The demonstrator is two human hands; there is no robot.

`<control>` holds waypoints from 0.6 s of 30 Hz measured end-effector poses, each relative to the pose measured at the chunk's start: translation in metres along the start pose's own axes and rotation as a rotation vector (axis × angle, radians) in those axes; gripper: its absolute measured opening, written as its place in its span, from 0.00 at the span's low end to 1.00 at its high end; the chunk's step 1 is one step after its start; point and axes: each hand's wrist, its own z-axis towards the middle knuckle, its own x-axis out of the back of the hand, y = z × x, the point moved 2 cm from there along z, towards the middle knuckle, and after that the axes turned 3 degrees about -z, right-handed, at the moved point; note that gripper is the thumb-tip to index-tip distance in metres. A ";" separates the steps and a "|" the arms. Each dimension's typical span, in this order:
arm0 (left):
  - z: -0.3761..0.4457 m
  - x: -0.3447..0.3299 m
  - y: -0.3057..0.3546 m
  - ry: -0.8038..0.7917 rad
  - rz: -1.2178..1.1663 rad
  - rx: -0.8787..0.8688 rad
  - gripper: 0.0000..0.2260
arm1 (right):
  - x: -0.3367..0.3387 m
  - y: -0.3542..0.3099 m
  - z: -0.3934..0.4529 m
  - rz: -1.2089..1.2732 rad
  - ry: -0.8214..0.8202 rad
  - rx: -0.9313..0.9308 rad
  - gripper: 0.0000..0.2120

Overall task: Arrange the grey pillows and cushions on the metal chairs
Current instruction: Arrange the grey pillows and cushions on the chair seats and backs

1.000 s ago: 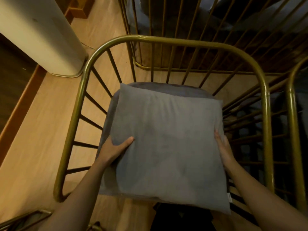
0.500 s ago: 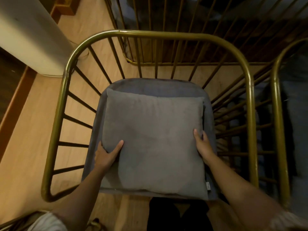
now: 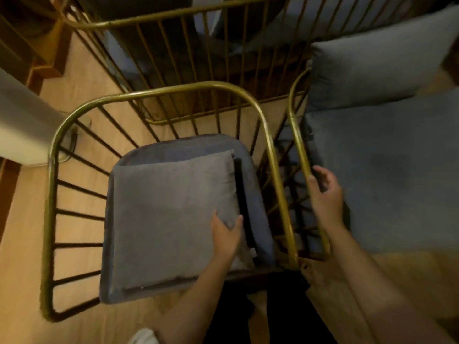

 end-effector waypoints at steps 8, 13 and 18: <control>-0.052 -0.169 0.111 -0.148 0.152 -0.350 0.24 | 0.203 0.075 0.093 -0.348 0.270 -0.050 0.27; -0.052 -0.263 0.142 -0.256 0.149 -0.264 0.28 | 0.284 0.103 0.153 -0.394 0.225 -0.106 0.26; -0.031 -0.309 0.154 -0.098 -0.249 0.130 0.38 | 0.330 0.124 0.215 -0.159 0.083 -0.310 0.35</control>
